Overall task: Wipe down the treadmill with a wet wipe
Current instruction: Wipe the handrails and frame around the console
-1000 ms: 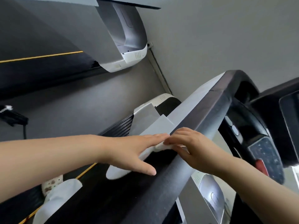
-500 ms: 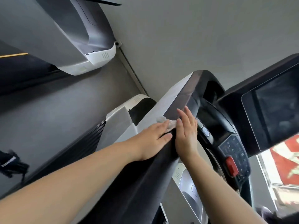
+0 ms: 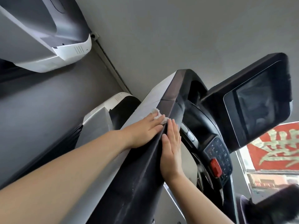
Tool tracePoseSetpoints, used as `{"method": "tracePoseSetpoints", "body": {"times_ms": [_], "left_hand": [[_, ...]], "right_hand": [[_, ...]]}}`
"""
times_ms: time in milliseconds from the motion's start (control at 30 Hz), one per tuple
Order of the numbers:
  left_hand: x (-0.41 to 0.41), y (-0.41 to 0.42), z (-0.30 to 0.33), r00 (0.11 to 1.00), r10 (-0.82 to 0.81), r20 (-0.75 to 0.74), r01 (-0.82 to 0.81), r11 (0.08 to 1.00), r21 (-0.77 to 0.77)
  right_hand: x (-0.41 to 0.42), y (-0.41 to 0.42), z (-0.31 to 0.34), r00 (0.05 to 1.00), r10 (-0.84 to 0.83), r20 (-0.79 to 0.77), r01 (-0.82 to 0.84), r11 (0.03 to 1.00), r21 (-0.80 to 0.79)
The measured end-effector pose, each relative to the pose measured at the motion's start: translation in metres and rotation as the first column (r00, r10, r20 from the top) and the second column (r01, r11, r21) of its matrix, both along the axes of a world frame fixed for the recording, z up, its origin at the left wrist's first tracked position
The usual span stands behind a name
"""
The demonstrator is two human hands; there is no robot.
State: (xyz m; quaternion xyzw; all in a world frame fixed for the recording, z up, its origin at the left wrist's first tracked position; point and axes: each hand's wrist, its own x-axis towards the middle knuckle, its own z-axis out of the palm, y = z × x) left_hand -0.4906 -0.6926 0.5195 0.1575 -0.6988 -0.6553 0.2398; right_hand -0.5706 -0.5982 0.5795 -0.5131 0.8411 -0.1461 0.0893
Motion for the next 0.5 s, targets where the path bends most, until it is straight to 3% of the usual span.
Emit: {"method": "tracePoseSetpoints", "body": {"times_ms": [133,500], "left_hand": [[0.030,0.028,-0.011,0.996,-0.037,-0.082,0.033,0.999,-0.039],[-0.014,-0.028,0.015,0.999,-0.036,0.005,0.037,0.994,-0.104]], "right_hand": [[0.003,0.000,0.000,1.000,0.000,0.020,0.000,1.000,-0.009],[0.004,0.000,0.002,0.999,-0.038,0.006,0.038,0.999,0.011]]}}
